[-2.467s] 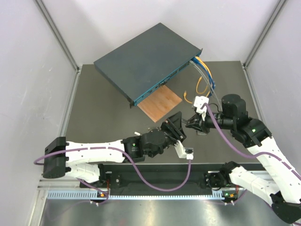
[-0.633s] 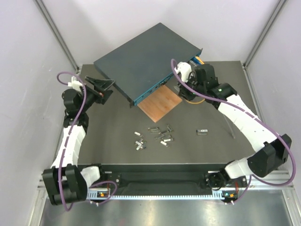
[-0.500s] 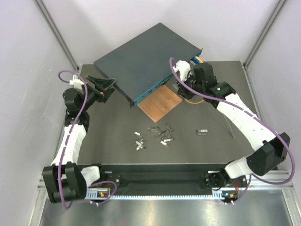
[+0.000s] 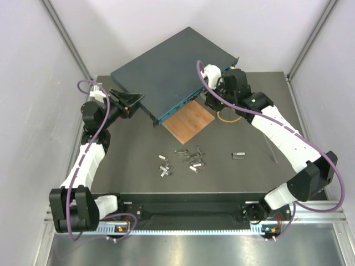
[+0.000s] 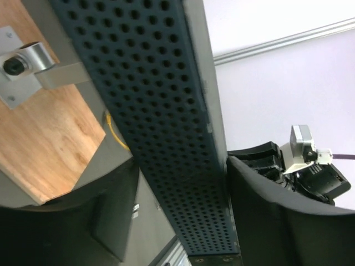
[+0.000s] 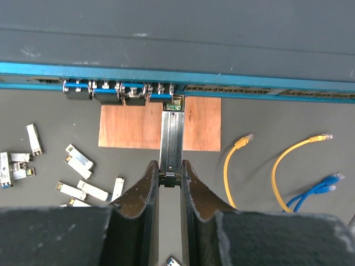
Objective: Insert the plug into the switch port
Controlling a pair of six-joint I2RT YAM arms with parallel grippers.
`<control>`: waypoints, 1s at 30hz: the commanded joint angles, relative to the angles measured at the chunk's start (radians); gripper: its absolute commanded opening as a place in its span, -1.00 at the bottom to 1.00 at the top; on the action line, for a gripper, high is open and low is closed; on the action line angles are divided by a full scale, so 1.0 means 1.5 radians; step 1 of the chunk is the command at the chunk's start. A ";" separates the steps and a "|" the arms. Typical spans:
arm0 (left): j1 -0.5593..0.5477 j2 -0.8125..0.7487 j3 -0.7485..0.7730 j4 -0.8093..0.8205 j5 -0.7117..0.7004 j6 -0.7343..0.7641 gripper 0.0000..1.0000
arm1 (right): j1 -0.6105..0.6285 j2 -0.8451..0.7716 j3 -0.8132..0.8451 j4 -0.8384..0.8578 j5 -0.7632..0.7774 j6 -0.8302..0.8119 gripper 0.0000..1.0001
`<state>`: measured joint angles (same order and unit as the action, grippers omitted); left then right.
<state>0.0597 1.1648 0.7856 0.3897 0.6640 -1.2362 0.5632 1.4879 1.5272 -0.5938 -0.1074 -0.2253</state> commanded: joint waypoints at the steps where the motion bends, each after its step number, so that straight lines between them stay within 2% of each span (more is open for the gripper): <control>1: -0.016 0.007 0.026 0.033 -0.005 0.009 0.30 | 0.012 0.003 0.038 0.015 0.008 0.027 -1.00; 5: -0.022 0.008 0.025 0.032 -0.009 0.012 -0.02 | 0.013 0.005 0.040 0.011 -0.001 0.037 -1.00; 6: -0.022 0.010 0.024 0.031 -0.007 0.012 -0.15 | 0.013 0.006 0.039 0.010 -0.008 0.040 -1.00; 9: -0.023 0.008 0.024 0.030 -0.007 0.012 -0.26 | 0.012 0.009 0.034 0.011 -0.021 0.050 -1.00; 10: -0.023 0.008 0.024 0.029 -0.007 0.012 -0.35 | 0.013 0.009 0.034 0.010 -0.026 0.055 -1.00; 16: -0.023 0.005 0.020 0.025 -0.010 0.015 -0.48 | 0.013 0.003 0.033 0.016 -0.041 0.070 -1.00; 30: -0.023 0.003 0.020 0.023 -0.011 0.018 -0.60 | 0.013 0.001 0.040 0.038 -0.004 0.083 -1.00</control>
<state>0.0433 1.1679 0.7956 0.3935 0.6567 -1.2686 0.5659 1.5013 1.5284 -0.5907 -0.1322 -0.1181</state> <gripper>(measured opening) 0.585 0.121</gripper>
